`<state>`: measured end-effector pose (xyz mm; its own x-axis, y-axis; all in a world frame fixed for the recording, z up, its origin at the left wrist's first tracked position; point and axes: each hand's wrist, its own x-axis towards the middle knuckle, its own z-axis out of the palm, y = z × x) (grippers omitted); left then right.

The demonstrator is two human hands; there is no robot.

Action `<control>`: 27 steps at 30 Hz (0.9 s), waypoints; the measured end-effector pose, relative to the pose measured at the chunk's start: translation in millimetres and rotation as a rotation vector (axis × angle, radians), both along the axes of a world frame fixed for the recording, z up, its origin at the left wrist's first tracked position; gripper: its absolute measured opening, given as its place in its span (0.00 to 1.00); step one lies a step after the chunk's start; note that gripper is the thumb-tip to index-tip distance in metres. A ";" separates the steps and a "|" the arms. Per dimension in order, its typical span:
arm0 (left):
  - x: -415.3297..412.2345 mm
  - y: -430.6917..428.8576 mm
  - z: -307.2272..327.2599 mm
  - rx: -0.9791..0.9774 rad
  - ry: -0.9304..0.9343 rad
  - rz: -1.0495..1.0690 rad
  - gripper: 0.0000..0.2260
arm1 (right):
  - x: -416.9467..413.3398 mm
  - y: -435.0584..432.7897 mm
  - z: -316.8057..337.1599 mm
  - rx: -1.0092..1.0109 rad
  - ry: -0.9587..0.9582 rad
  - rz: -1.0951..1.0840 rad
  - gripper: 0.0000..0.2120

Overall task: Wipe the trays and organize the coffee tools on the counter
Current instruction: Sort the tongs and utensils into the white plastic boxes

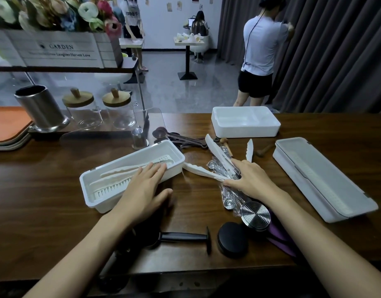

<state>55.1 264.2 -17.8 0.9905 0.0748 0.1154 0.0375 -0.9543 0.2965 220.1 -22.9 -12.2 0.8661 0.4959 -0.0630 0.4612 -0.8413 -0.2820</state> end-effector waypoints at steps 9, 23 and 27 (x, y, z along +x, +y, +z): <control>-1.8 4.3 5.4 -0.101 -0.011 -0.036 0.42 | -4.4 -8.0 1.2 0.392 0.105 -0.174 0.31; -43.6 55.3 26.3 -0.214 -0.006 0.177 0.39 | 4.7 36.8 66.1 0.449 0.010 0.011 0.12; -70.6 83.9 25.9 -0.228 -0.047 0.280 0.41 | 0.7 87.7 82.7 0.288 0.112 0.278 0.10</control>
